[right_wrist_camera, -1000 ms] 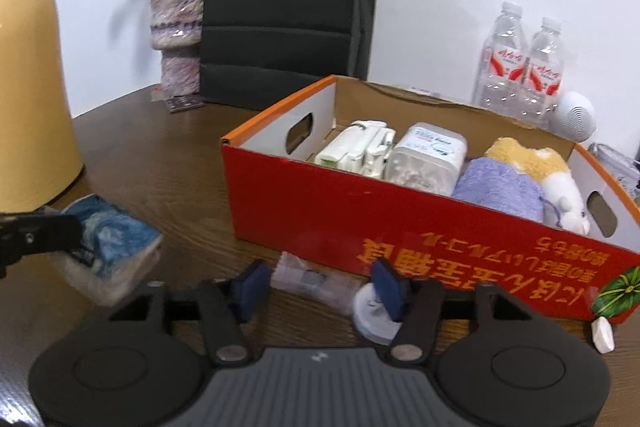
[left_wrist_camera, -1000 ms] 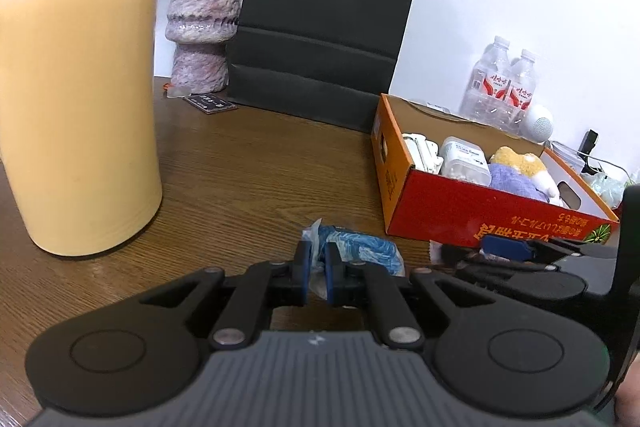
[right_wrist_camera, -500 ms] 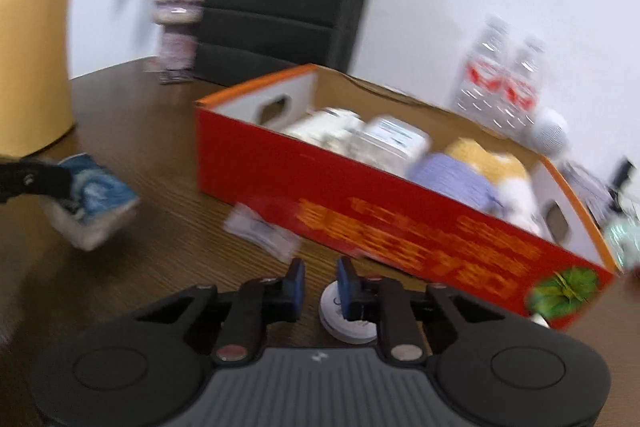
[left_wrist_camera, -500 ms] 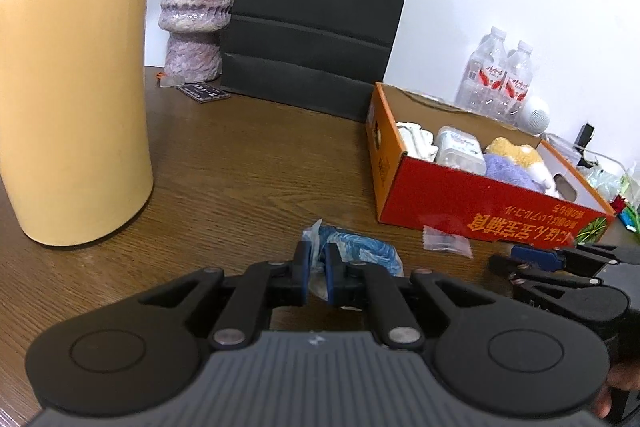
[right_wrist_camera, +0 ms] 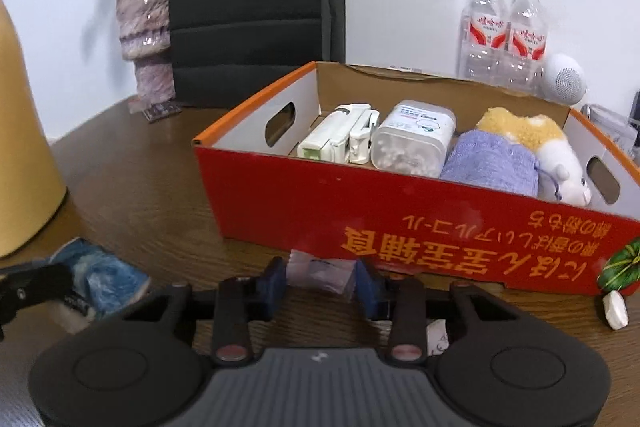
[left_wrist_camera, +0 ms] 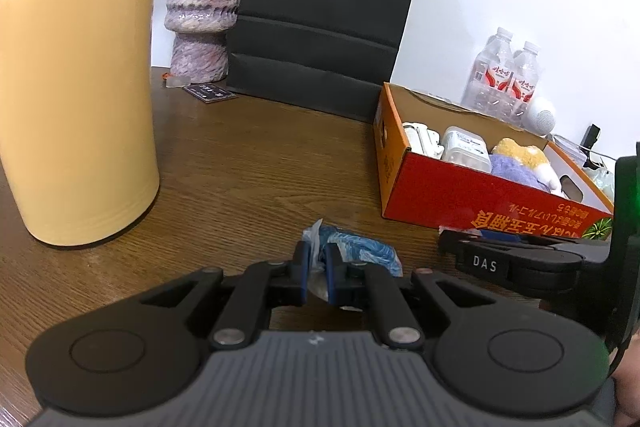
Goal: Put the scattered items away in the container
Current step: 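Carry the wrapper over the box with the left tool while the right tool carries the packet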
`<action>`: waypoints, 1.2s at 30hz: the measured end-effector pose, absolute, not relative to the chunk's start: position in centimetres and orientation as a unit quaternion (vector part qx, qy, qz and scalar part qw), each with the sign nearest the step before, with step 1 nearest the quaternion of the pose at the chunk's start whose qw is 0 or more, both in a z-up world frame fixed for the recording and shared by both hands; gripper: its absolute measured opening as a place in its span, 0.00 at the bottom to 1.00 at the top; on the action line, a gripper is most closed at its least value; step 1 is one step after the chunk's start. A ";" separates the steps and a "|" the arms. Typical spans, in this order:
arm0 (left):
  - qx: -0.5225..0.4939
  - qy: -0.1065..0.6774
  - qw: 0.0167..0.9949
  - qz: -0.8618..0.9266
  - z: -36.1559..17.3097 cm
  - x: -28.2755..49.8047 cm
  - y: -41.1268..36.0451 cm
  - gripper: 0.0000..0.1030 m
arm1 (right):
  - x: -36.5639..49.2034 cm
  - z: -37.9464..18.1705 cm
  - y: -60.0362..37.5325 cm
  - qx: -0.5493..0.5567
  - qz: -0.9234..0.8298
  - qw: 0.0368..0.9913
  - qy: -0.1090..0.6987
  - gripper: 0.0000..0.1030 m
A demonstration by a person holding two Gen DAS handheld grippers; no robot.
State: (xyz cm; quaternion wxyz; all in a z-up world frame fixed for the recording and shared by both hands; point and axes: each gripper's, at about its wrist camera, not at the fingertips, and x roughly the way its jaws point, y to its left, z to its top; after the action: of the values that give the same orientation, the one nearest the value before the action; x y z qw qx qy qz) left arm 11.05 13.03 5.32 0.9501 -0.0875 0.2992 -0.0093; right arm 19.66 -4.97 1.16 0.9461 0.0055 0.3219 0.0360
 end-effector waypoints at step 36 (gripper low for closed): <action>-0.003 0.212 0.972 -0.101 8.4 -7.7 -3.5 0.08 | -9.6 4.2 -17.4 0.037 0.035 0.979 0.199 0.15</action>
State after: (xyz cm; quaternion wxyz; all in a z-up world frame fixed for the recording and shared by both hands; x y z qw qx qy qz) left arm -7.74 -3.45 8.38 0.9720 -0.0027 0.2123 -0.1006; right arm -9.65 -17.36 4.18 0.9787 0.0368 0.1990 0.0353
